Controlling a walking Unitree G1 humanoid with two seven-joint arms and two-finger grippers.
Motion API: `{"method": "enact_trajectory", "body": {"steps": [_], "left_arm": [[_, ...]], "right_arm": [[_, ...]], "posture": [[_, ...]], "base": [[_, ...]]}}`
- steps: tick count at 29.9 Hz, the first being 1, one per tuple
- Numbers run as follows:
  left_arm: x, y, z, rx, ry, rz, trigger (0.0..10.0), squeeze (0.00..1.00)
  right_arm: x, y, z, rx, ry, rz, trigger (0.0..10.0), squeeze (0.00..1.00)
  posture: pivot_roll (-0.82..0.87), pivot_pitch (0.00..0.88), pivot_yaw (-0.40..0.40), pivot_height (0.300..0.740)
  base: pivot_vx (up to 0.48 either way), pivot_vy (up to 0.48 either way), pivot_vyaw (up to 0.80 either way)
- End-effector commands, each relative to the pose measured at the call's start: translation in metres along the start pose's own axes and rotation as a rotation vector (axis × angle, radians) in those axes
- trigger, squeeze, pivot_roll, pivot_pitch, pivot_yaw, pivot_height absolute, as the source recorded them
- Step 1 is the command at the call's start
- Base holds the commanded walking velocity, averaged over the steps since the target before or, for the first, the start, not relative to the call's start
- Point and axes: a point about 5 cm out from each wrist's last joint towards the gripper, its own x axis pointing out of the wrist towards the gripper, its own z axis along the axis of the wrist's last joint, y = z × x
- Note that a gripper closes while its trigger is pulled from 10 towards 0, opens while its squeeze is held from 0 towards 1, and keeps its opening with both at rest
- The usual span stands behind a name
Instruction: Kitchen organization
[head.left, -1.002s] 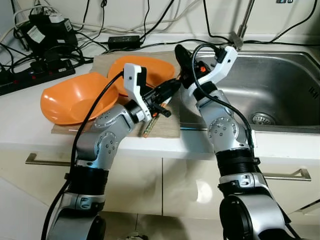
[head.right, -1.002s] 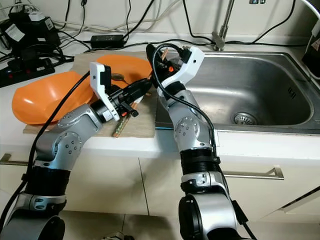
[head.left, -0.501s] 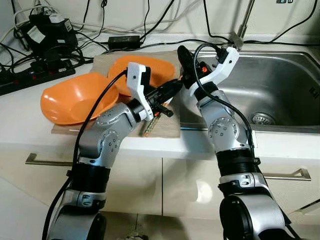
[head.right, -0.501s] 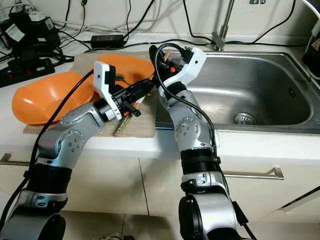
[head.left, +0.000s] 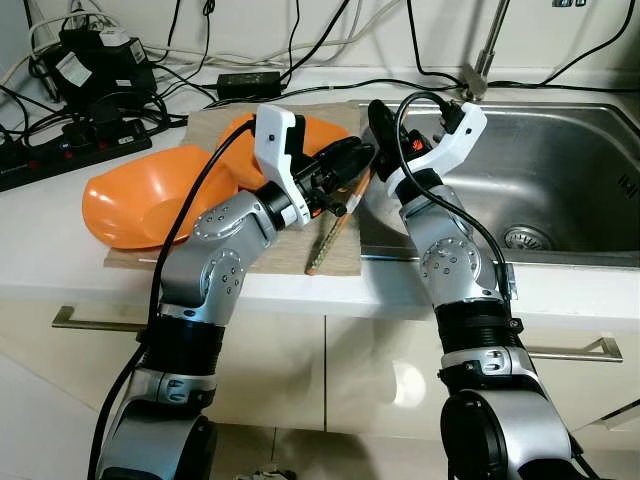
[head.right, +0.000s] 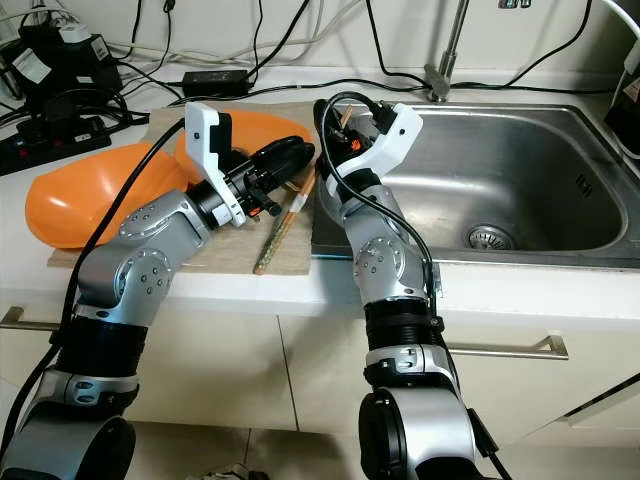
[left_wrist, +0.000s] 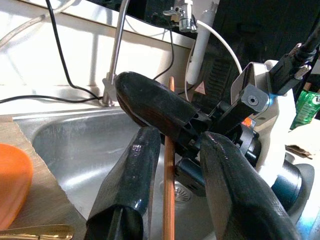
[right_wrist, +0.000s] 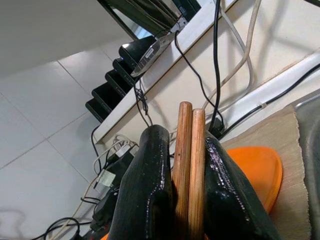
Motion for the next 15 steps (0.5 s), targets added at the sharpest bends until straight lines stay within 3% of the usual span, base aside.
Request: {"method": "enact_trajectory", "body": {"steps": [1,8,9,10,11,12,15], "left_arm": [[0.002,-0.004,0.009,0.034,-0.020,-0.020,10.0,0.00],[0.003,-0.003,0.012,0.057,-0.021,-0.014,10.0,0.00],[0.003,-0.003,0.012,0.060,-0.021,-0.012,10.0,0.00],[0.003,-0.003,0.012,0.062,-0.021,-0.012,10.0,0.00],[0.003,-0.003,0.012,0.062,-0.021,-0.012,10.0,0.00],[0.003,-0.003,0.012,0.071,-0.018,-0.007,10.0,0.00],[0.001,-0.001,0.010,0.075,-0.010,-0.002,10.0,0.00]], "right_arm": [[-0.003,-0.004,-0.006,-0.022,0.026,-0.023,0.0,0.00],[0.001,0.005,0.000,-0.054,0.019,0.007,0.0,0.00],[0.002,0.007,0.001,-0.062,0.017,0.017,0.9,0.00],[0.003,0.009,0.003,-0.072,0.015,0.025,2.6,0.00],[0.003,0.009,0.003,-0.072,0.015,0.025,2.6,0.00],[0.004,0.010,0.005,-0.082,0.012,0.032,10.0,0.00],[0.004,0.009,0.005,-0.089,0.014,0.028,10.0,0.00]], "posture": [[-0.02,0.000,0.082,0.740],[-0.02,0.000,0.083,0.740],[-0.02,0.000,0.083,0.740],[-0.02,0.000,0.084,0.740],[-0.02,0.000,0.084,0.740],[-0.02,0.000,0.083,0.740],[-0.02,0.000,0.081,0.740]], "base": [[0.000,0.000,0.00],[0.000,0.000,0.00],[0.000,0.000,0.00],[0.000,0.000,0.00],[0.000,0.000,0.00],[0.000,0.000,0.00],[0.000,0.000,0.00]]}}
